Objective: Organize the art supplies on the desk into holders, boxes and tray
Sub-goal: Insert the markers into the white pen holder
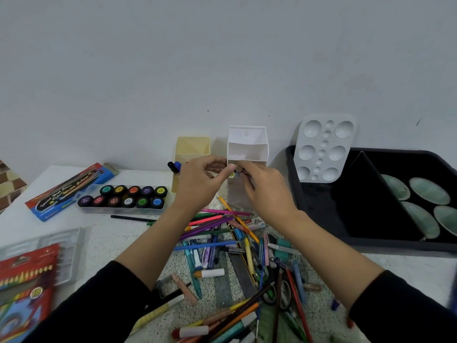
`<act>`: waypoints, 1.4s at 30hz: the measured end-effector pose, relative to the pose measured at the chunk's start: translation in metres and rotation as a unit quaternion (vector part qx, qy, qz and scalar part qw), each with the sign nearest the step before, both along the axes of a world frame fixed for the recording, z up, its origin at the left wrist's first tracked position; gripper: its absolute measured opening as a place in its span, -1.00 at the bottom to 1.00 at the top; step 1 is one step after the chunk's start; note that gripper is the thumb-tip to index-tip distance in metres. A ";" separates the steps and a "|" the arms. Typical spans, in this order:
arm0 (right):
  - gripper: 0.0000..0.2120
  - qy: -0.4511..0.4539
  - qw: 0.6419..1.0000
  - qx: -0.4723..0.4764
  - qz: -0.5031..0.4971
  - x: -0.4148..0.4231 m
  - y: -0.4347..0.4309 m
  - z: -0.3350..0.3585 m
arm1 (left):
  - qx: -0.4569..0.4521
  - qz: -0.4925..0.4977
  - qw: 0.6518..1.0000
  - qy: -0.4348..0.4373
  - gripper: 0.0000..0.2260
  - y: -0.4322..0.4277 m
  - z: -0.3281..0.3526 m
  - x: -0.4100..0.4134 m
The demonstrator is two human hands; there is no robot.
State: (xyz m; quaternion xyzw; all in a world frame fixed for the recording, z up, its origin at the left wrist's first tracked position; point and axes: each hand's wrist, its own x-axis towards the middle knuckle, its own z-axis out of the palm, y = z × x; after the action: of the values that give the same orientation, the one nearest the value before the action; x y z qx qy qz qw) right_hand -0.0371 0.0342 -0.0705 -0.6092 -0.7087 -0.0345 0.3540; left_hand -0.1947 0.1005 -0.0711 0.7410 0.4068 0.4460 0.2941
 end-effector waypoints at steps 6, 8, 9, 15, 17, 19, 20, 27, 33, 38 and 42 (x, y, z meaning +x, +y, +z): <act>-0.75 -0.016 1.000 -0.007 -0.004 0.000 0.003 0.001 | -0.005 0.000 1.000 -0.003 -0.79 0.008 0.000 0.000; -0.77 -0.036 0.999 -0.012 -0.013 -0.001 0.006 0.001 | -0.009 -0.005 1.000 -0.003 -0.80 0.009 0.000 -0.001; -0.78 -0.041 0.999 -0.017 -0.015 -0.002 0.007 0.000 | -0.012 -0.007 1.000 -0.001 -0.80 0.009 0.000 -0.002; -0.80 0.008 1.000 0.012 -0.001 -0.003 -0.009 0.002 | -0.036 -0.025 0.999 0.032 -0.82 -0.005 0.002 -0.018; -0.81 0.037 0.998 0.045 0.000 -0.005 -0.020 0.001 | -0.045 -0.031 0.997 0.051 -0.83 -0.016 0.004 -0.033; -0.81 0.055 0.997 0.054 0.008 -0.010 -0.030 0.000 | -0.047 -0.053 0.993 0.091 -0.85 -0.030 0.006 -0.052; -0.82 0.066 0.997 0.046 0.023 -0.013 -0.034 -0.002 | -0.049 -0.067 0.989 0.120 -0.86 -0.039 0.006 -0.062; -0.88 0.064 0.945 -0.210 0.241 -0.056 -0.054 -0.020 | -0.073 -0.156 0.934 0.313 -0.91 -0.096 -0.011 -0.134; -0.90 -0.015 0.867 -0.371 0.331 -0.078 -0.067 -0.039 | -0.049 -0.173 0.901 0.395 -0.86 -0.131 -0.054 -0.176; -0.82 -0.039 0.852 -0.403 0.332 -0.083 -0.078 -0.042 | 0.049 -0.145 0.886 0.438 -0.85 -0.134 -0.074 -0.189; -0.64 -0.082 0.846 -0.415 0.325 -0.087 -0.091 -0.042 | 0.076 -0.139 0.890 0.427 -0.89 -0.136 -0.079 -0.188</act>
State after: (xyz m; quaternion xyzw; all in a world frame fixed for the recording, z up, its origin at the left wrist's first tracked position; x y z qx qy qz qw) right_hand -0.1240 -0.0565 -0.1120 -0.4289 -0.8409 0.3300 -0.0007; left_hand -0.3830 -0.0353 -0.1501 0.9292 0.3505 0.0707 0.0940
